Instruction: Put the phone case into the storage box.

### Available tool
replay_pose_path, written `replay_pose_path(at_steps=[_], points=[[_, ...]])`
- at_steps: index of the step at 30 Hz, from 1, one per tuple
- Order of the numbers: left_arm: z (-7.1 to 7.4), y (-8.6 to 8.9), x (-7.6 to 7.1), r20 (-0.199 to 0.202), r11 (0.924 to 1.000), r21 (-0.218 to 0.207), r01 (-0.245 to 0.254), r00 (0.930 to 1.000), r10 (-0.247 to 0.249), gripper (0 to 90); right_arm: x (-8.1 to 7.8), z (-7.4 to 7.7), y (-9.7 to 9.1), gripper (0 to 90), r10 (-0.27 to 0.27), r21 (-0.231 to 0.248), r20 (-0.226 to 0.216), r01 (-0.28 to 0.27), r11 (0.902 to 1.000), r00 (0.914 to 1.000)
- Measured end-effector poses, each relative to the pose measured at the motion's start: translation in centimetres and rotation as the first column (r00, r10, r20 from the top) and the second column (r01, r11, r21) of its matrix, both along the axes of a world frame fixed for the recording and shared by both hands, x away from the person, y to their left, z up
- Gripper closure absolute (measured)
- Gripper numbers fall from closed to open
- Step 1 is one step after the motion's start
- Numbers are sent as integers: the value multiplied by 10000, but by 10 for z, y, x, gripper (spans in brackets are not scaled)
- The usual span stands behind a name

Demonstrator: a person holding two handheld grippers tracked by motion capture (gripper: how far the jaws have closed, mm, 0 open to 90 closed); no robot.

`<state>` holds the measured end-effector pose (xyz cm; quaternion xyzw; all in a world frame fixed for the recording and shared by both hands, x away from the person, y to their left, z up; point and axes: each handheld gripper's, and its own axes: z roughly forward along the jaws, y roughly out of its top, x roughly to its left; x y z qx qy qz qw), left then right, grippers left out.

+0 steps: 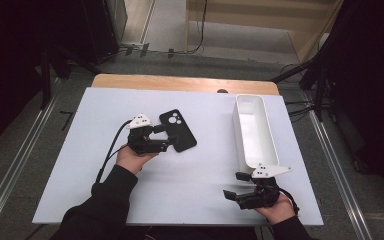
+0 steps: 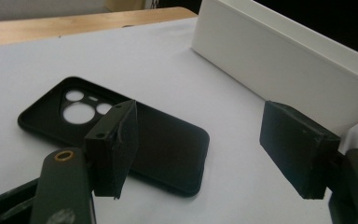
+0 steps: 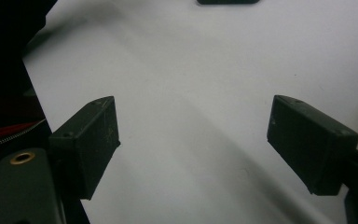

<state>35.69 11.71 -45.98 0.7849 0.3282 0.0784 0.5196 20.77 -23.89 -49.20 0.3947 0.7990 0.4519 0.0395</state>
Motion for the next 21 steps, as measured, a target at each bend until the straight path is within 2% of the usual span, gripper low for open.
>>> replay_pose_path(at_steps=[1, 4, 5, 11, 14, 17, 18, 19, 20, 21], points=[[0, -6, 1, 173, 9997, 237, 73, 9998, -77, 279, 0, 0, 0, 151, 2, 4, -2, -2, 10000, 10000], [-4, -12, 3, 51, 9995, 286, 122, 9999, -123, 279, 0, 0, -1, 151, 29, -1, -1, -29, 10000, 10000], [-7, -15, 4, 91, 9989, 454, 153, 9998, -157, 279, 0, 0, -1, 151, 27, 16, 6, -27, 10000, 10000], [-16, -22, 9, 22, 9986, 509, 110, 9999, -111, 280, 0, 0, -2, 151, 4, 58, 17, -4, 10000, 10000], [-19, -25, 10, 110, 9982, 588, 71, 9999, -78, 330, 0, 0, -2, 151, 27, 18, 57, -27, 10000, 10000], [-21, -26, 10, 38, 9980, 629, 28, 10000, -31, 554, 0, 0, -2, 151, 30, 24, 43, -30, 10000, 10000], [-22, -27, 9, 30, 9977, 679, 44, 10000, -46, 554, 0, 0, -2, 151, 25, 17, 51, -26, 10000, 10000], [-23, -28, 8, 173, 9966, 808, 157, 9997, -171, 749, 0, 0, -2, 151, 32, 6, 78, -32, 10000, 10000], [-24, -29, 8, 196, 9955, 923, 198, 9996, -217, 749, 0, 0, -2, 151, 32, 6, 78, -32, 10000, 10000], [-28, -30, 8, 15, 9949, 966, 295, 9996, -298, 896, 0, 0, -2, 151, 29, 10, 90, -29, 10000, 10000]])
